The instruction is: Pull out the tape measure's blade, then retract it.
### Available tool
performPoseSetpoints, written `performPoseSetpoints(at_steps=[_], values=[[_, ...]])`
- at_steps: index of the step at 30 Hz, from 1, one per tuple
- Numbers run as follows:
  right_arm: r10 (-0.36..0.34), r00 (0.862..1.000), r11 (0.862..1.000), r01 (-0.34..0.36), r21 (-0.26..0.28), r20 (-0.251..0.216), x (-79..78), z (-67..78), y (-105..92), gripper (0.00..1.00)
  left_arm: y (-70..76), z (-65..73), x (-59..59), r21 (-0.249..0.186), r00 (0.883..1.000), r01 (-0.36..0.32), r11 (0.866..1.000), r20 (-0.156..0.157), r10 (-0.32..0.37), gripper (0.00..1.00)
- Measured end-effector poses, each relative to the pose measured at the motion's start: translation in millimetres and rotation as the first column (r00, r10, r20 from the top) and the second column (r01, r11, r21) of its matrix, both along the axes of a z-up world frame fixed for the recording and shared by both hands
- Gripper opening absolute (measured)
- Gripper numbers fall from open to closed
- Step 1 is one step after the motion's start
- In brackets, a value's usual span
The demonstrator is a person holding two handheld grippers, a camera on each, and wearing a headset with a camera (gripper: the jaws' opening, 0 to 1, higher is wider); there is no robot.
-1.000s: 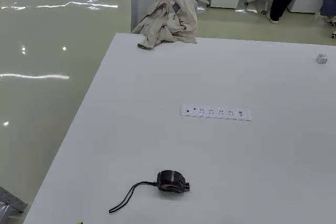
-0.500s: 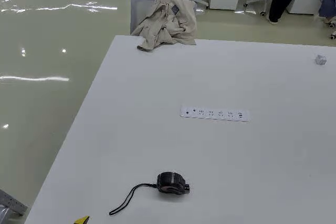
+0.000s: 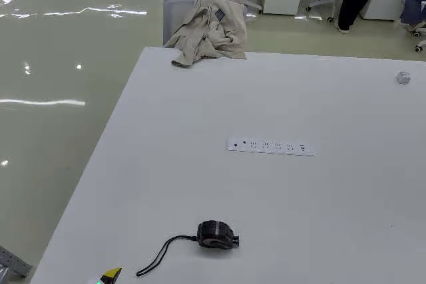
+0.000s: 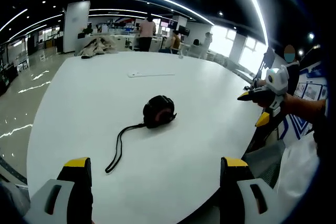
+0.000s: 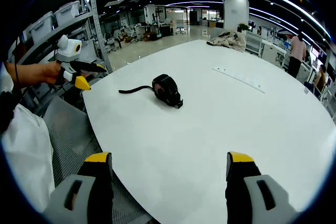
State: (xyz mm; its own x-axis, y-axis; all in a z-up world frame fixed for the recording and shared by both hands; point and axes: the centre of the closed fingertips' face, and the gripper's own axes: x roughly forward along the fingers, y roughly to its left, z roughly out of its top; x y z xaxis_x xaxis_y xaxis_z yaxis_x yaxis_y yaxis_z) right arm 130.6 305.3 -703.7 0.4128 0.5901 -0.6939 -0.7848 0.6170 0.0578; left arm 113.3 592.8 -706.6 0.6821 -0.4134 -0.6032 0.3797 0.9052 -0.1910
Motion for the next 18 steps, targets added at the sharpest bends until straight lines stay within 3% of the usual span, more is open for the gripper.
performPoseSetpoints(at_steps=[18], values=[[0.064,0.998,0.998,-0.064,-0.008,0.007,23.6,-4.0,24.4,0.92,-16.7,2.1,27.5,0.028,0.995,0.093,0.995,0.021,-0.093,0.99]])
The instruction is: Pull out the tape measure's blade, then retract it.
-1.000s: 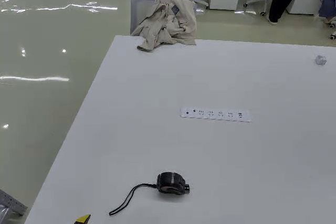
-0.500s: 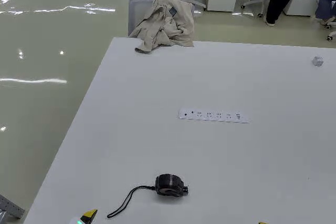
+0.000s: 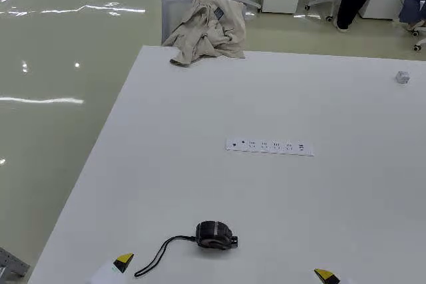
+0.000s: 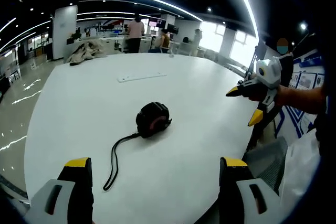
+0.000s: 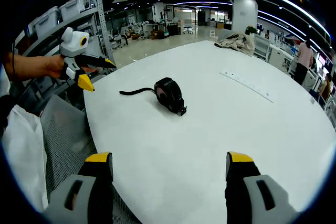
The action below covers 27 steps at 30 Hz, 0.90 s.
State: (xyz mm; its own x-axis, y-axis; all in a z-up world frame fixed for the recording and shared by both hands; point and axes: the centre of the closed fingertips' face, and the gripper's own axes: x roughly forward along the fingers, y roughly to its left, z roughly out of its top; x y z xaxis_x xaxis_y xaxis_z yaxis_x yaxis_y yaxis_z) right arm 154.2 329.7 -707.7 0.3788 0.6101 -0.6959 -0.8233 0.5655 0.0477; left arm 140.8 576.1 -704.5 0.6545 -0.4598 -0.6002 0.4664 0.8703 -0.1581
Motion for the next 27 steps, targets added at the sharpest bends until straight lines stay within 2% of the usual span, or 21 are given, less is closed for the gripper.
performPoseSetpoints(at_steps=[9,14,21,27], values=[[0.032,0.999,0.999,-0.032,-0.013,0.003,12.0,-1.4,7.5,0.91,-7.8,2.9,15.3,0.006,0.999,0.039,0.999,0.01,-0.039,0.98],[0.056,0.998,0.998,-0.056,-0.027,0.0,15.0,-5.2,10.1,0.91,-12.5,-2.0,20.6,0.025,0.996,0.085,0.996,0.003,-0.085,0.97],[0.086,0.996,0.995,-0.087,-0.047,-0.009,19.1,-13.9,12.4,0.91,-16.7,-6.3,29.4,0.033,0.994,0.113,0.993,-0.004,-0.113,0.97],[0.119,0.993,0.991,-0.12,-0.066,-0.018,18.4,-20.4,16.6,0.9,-19.5,-12.5,31.4,0.052,0.987,0.159,0.986,-0.012,-0.159,0.97]])
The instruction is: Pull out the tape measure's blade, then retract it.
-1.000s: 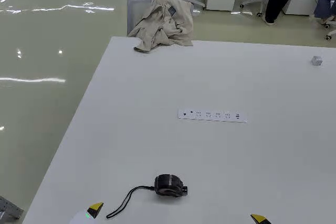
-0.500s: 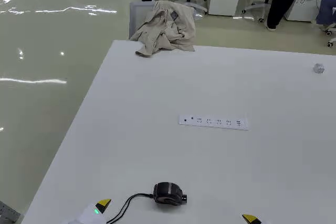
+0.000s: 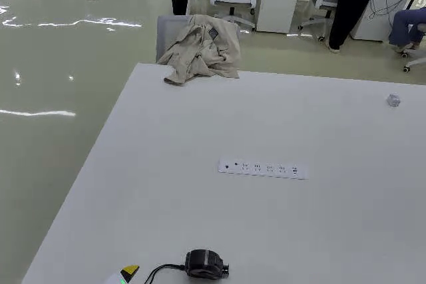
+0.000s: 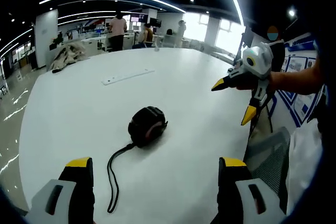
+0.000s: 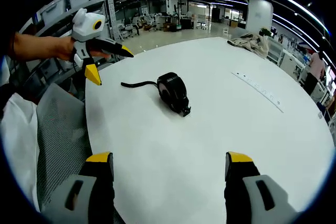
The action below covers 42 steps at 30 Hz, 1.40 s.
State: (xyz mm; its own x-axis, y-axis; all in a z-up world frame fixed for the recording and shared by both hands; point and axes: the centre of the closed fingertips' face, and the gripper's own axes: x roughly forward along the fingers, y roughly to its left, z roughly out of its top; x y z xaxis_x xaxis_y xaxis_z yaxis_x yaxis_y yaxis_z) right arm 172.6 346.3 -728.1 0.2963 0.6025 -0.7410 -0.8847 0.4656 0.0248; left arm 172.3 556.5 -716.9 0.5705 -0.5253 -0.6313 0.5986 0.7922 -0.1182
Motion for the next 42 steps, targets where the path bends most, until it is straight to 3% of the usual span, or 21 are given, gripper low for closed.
performPoseSetpoints(at_steps=[8,21,30,32,42], values=[[0.088,0.996,0.996,-0.088,-0.019,-0.006,-1.4,-11.4,11.3,0.9,-6.0,-5.8,3.8,0.034,0.997,0.075,0.997,0.003,-0.076,0.95],[0.203,0.979,0.976,-0.203,-0.079,-0.001,7.7,-27.7,21.9,0.86,-19.1,-15.9,11.2,0.08,0.985,0.171,0.982,-0.01,-0.171,0.92],[0.265,0.964,0.959,-0.265,-0.1,-0.01,18.9,-40.1,31.8,0.84,-25.8,-19.8,26.0,0.105,0.975,0.224,0.969,-0.013,-0.223,0.9],[0.294,0.956,0.951,-0.292,-0.103,0.0,21.4,-41.4,35.5,0.82,-28.1,-20.4,28.8,0.114,0.97,0.243,0.963,-0.013,-0.244,0.9],[0.34,0.94,0.933,-0.337,-0.127,0.007,39.8,-50.2,45.9,0.79,-38.1,-26.4,44.0,0.142,0.952,0.304,0.942,-0.014,-0.305,0.86]])
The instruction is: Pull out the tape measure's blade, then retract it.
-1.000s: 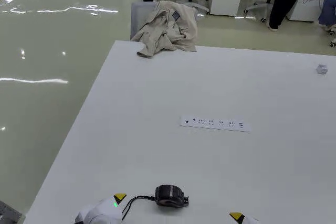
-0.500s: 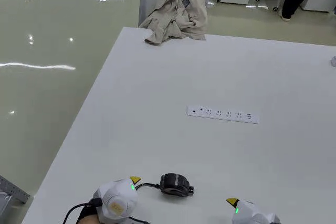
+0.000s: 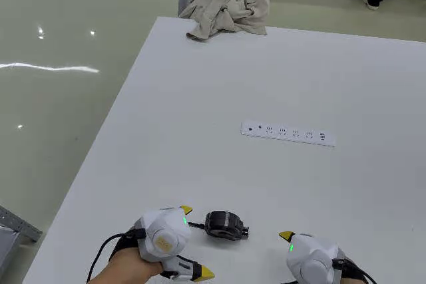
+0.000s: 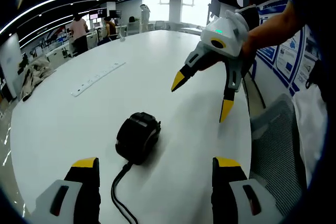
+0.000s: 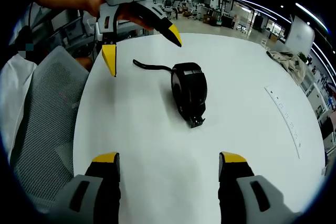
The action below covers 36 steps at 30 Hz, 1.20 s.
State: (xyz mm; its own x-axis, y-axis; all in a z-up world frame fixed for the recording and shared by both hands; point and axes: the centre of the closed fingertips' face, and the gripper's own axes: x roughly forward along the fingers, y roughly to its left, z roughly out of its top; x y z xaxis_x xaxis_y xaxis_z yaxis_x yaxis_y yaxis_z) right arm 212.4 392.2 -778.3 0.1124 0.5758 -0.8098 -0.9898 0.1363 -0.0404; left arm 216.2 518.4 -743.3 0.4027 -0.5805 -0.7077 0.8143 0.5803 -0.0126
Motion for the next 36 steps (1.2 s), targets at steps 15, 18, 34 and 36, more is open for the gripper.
performPoseSetpoints(at_steps=[15,18,34,36], values=[[0.072,0.997,0.997,-0.072,-0.023,0.001,23.3,-13.5,10.2,0.72,-9.8,-11.1,20.8,0.046,0.996,0.09,0.995,0.004,-0.09,0.8],[0.08,0.997,0.997,-0.08,-0.021,-0.004,28.0,-15.7,14.5,0.7,-10.6,-13.5,25.3,0.05,0.994,0.106,0.993,-0.001,-0.106,0.78],[0.154,0.988,0.988,-0.154,-0.033,-0.018,45.6,-31.8,31.5,0.62,-22.7,-24.7,44.2,0.063,0.98,0.201,0.978,-0.007,-0.201,0.7],[0.158,0.987,0.987,-0.159,-0.033,-0.022,47.3,-34.2,34.3,0.62,-24.4,-28.0,45.8,0.065,0.978,0.211,0.975,-0.012,-0.21,0.7]])
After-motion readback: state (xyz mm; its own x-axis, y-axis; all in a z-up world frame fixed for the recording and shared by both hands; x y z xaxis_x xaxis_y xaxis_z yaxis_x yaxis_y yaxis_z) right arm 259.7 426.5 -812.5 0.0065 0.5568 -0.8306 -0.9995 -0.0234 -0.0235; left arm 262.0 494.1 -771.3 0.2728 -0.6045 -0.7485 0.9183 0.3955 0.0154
